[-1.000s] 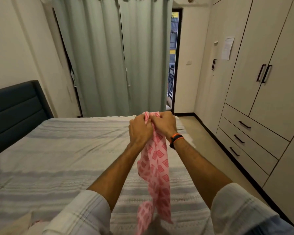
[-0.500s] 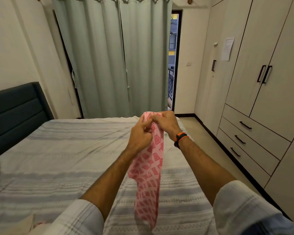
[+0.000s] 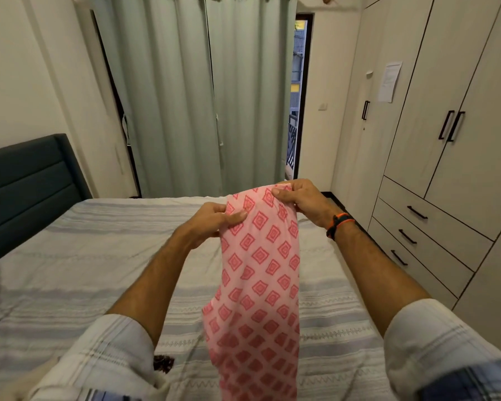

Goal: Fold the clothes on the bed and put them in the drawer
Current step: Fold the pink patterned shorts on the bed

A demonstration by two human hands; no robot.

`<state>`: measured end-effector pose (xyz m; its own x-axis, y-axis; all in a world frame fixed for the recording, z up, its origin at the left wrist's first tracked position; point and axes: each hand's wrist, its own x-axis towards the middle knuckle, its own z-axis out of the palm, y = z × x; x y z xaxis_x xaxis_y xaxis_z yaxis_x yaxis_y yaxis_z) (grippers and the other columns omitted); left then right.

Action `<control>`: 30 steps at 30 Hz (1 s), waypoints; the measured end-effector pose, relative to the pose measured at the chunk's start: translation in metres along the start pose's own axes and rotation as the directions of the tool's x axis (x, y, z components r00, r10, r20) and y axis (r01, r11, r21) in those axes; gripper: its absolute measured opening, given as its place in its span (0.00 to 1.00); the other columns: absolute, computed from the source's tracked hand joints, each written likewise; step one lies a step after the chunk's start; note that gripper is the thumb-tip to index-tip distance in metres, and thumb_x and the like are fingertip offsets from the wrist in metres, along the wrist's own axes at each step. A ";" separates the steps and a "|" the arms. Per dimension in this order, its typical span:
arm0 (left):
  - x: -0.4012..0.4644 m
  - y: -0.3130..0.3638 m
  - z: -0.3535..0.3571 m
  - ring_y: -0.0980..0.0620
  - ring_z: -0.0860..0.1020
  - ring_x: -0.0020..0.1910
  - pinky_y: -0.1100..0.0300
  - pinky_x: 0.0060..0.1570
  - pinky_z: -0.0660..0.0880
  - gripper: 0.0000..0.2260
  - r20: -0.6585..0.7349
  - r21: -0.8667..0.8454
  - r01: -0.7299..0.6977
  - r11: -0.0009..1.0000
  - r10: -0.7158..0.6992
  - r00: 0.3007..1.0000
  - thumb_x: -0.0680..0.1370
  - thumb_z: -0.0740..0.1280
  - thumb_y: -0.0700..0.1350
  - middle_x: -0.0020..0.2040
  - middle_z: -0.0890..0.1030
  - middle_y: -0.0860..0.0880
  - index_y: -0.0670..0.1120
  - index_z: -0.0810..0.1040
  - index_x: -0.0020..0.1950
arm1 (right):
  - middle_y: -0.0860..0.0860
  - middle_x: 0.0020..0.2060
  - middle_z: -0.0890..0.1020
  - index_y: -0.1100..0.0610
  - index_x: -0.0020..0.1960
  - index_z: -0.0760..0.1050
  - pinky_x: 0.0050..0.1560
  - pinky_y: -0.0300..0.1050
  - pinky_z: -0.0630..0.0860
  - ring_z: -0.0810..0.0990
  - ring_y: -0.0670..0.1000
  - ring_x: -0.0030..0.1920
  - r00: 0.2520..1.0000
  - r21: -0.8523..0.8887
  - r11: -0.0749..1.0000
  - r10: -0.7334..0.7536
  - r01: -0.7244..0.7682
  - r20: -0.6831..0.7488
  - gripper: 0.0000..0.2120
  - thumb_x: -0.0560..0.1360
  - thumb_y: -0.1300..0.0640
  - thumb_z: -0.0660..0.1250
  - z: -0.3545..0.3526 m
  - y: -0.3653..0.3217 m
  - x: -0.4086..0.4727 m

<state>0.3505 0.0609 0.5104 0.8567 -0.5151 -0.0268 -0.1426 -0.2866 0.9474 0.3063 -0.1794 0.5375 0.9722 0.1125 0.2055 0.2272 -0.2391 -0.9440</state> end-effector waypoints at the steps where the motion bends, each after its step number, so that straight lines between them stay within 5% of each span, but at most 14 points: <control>1: 0.001 0.001 -0.001 0.47 0.85 0.45 0.52 0.47 0.81 0.13 -0.026 0.017 0.003 1.000 -0.002 1.000 0.75 0.72 0.50 0.45 0.86 0.45 0.42 0.84 0.52 | 0.51 0.36 0.85 0.59 0.51 0.83 0.39 0.40 0.81 0.83 0.48 0.36 1.000 -0.046 0.999 0.014 -0.014 0.001 0.09 0.80 0.56 0.66 -0.003 0.003 0.000; 6: 0.013 0.005 0.005 0.53 0.85 0.41 0.56 0.46 0.82 0.09 -0.164 0.183 -0.010 0.983 0.040 0.986 0.75 0.73 0.48 0.42 0.86 0.49 0.44 0.84 0.50 | 0.56 0.43 0.86 0.60 0.50 0.83 0.54 0.50 0.81 0.85 0.53 0.45 0.995 -0.299 0.951 0.061 -0.080 -0.073 0.14 0.79 0.49 0.67 -0.015 0.017 0.006; 10: 0.020 0.006 0.014 0.57 0.84 0.36 0.59 0.40 0.82 0.06 -0.308 0.312 0.019 0.950 0.082 0.948 0.75 0.73 0.51 0.37 0.84 0.54 0.49 0.82 0.46 | 0.54 0.42 0.85 0.58 0.50 0.82 0.43 0.39 0.76 0.83 0.50 0.44 0.977 -0.478 0.869 0.028 -0.128 -0.210 0.17 0.78 0.44 0.66 -0.012 0.022 0.010; 14: 0.021 0.004 0.018 0.59 0.81 0.36 0.63 0.35 0.76 0.07 -0.387 0.369 0.065 0.927 0.090 0.918 0.74 0.72 0.54 0.36 0.83 0.56 0.52 0.81 0.45 | 0.54 0.40 0.85 0.57 0.50 0.80 0.38 0.43 0.77 0.83 0.51 0.38 0.971 -0.421 0.894 0.061 -0.155 -0.229 0.17 0.78 0.43 0.66 -0.007 0.027 0.006; 19: 0.019 -0.001 0.018 0.51 0.84 0.36 0.59 0.32 0.78 0.09 -0.317 0.157 0.016 0.987 0.035 0.948 0.78 0.69 0.50 0.42 0.86 0.47 0.45 0.81 0.51 | 0.63 0.45 0.85 0.61 0.59 0.80 0.41 0.47 0.84 0.84 0.52 0.36 0.966 0.001 0.989 0.143 -0.146 -0.215 0.18 0.78 0.49 0.67 -0.002 0.033 -0.006; 30: -0.001 -0.012 -0.003 0.58 0.71 0.23 0.67 0.21 0.66 0.10 0.039 0.014 0.093 0.996 -0.094 0.995 0.79 0.67 0.46 0.43 0.85 0.45 0.41 0.82 0.51 | 0.60 0.44 0.86 0.62 0.55 0.82 0.44 0.45 0.84 0.86 0.53 0.39 0.975 0.011 0.977 0.213 -0.213 -0.062 0.21 0.77 0.44 0.67 -0.010 0.046 -0.015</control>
<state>0.3529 0.0666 0.5001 0.8463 -0.5171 -0.1279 -0.0689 -0.3444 0.9363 0.3030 -0.2014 0.4932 0.9999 -0.0010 0.0148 0.0141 -0.2473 -0.9688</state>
